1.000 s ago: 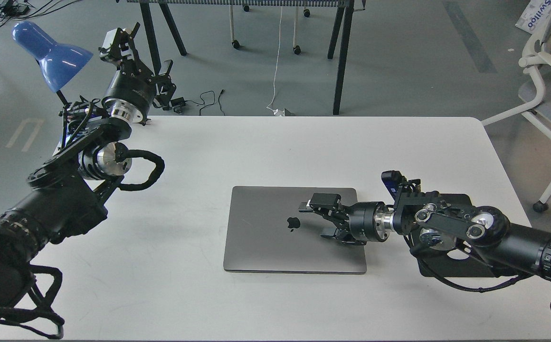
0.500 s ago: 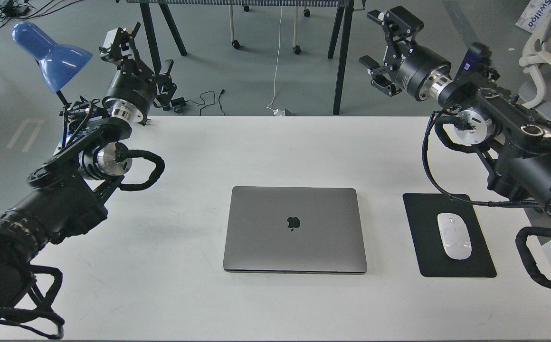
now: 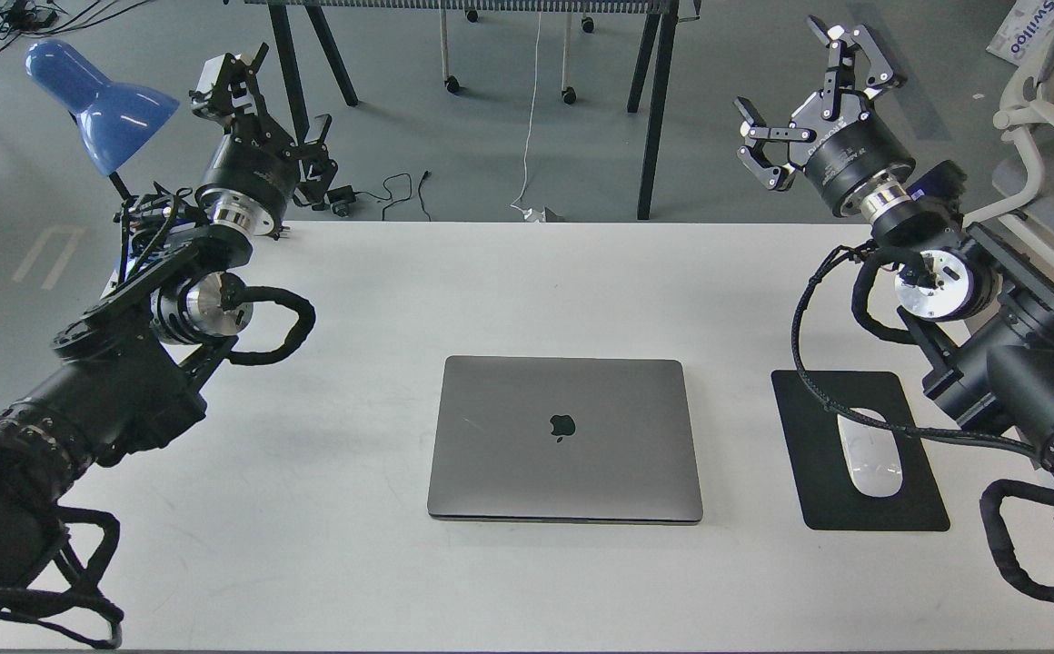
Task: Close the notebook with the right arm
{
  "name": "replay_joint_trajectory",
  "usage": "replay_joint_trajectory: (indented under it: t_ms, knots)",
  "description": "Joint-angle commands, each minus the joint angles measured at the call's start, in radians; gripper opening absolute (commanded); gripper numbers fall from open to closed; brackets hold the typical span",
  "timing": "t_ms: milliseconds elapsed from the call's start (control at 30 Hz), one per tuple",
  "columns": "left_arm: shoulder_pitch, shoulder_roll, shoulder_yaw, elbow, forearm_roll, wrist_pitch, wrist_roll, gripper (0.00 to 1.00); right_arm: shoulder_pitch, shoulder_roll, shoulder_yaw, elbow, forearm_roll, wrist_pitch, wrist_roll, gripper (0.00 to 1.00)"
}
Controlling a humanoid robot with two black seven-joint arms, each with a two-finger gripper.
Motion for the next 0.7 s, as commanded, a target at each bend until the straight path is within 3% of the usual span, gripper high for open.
replay_joint_trajectory:
  t_ms: [0,667]
  knots:
    - [-0.001,0.0,0.0,0.0,-0.001,0.0,0.0,1.0,-0.048,0.002,0.029,0.066,0.001,0.0,0.0,1.0]
    - [-0.001,0.0,0.0,0.0,-0.001,0.0,0.0,1.0,-0.063,0.002,0.028,0.077,0.0,0.0,0.0,1.0]
